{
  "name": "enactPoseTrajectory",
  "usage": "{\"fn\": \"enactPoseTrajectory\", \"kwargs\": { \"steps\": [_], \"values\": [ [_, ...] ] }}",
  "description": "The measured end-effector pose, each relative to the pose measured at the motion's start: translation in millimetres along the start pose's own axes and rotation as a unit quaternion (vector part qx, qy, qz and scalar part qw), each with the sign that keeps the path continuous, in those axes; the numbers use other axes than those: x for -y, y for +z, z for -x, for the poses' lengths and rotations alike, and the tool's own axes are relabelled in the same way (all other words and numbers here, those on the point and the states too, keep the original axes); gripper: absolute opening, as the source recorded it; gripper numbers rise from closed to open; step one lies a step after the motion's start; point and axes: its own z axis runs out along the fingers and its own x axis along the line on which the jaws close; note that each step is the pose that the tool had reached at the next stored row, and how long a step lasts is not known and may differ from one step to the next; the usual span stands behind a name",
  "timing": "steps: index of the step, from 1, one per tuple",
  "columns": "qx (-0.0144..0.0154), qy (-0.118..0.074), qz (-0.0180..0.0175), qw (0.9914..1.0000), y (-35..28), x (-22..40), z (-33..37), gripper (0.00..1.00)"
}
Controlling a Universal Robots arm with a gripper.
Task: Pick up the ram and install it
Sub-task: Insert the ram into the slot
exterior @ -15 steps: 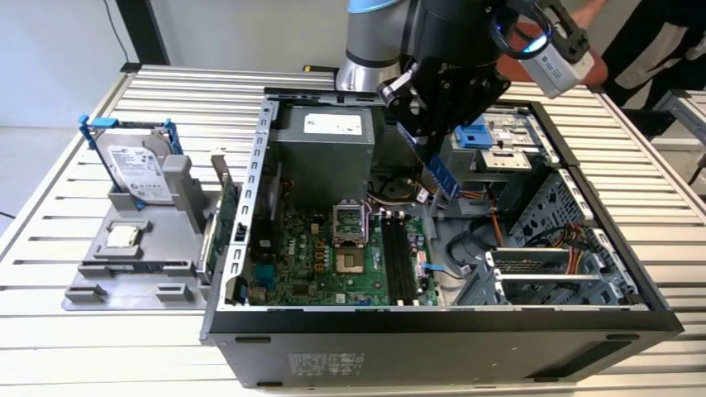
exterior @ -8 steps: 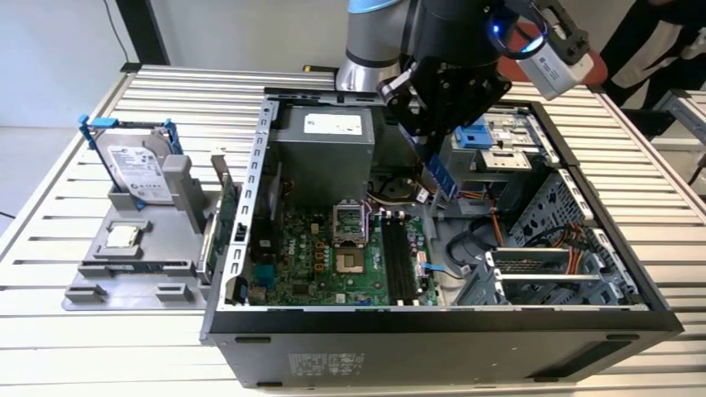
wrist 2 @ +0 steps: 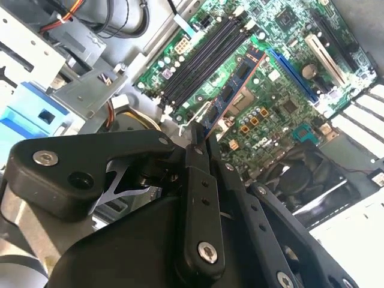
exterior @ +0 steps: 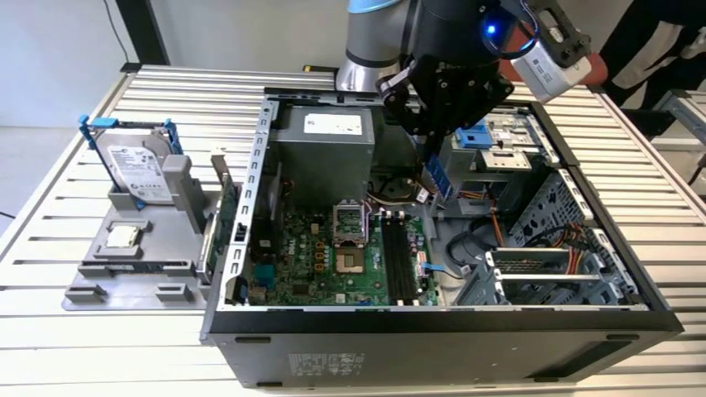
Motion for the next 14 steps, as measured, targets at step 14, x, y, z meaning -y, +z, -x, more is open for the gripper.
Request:
{"fn": "enactPoseTrajectory", "kwargs": {
  "steps": [14],
  "values": [
    [0.0002, 0.046, -0.0012, 0.99893, 0.0, 0.0, 0.2, 0.0]
  ]
}}
